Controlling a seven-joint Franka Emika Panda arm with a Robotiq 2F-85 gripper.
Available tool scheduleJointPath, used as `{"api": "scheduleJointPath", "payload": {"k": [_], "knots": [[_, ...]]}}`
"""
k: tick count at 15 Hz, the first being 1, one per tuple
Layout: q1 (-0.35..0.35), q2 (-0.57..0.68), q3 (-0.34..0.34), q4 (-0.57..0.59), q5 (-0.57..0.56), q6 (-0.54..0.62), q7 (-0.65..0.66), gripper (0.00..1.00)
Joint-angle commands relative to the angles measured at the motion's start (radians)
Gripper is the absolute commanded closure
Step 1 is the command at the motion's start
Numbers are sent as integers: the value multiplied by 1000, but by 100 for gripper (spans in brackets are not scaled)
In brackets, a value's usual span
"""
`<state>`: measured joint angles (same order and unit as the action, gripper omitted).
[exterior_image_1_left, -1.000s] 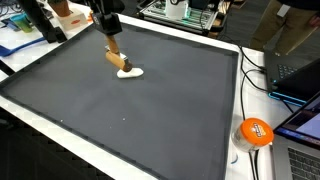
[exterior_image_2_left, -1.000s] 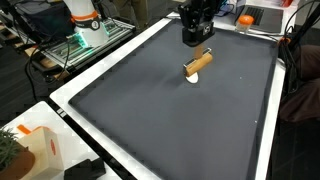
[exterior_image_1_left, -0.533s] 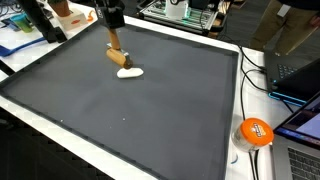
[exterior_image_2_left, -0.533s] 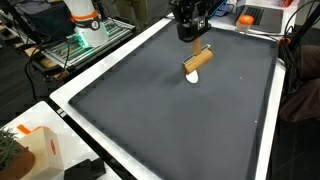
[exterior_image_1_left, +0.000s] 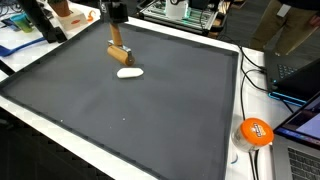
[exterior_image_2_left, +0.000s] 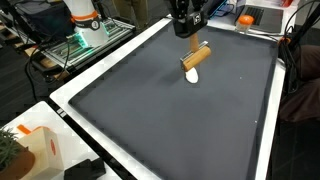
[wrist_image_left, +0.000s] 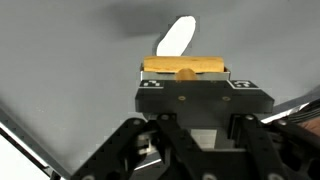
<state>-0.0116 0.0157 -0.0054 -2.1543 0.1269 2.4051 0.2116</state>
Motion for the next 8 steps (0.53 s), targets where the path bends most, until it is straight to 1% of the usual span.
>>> {"api": "scheduleJointPath", "payload": {"k": [1,6,7,8], "knots": [[1,-68,-1,-57,8,7,-21,78],[2,-87,-1,-62,20,-30,-35,78],[1,-49,0,-37,0,-10,-14,78],[1,-50,0,-37,0,-11,-14,53]]}}
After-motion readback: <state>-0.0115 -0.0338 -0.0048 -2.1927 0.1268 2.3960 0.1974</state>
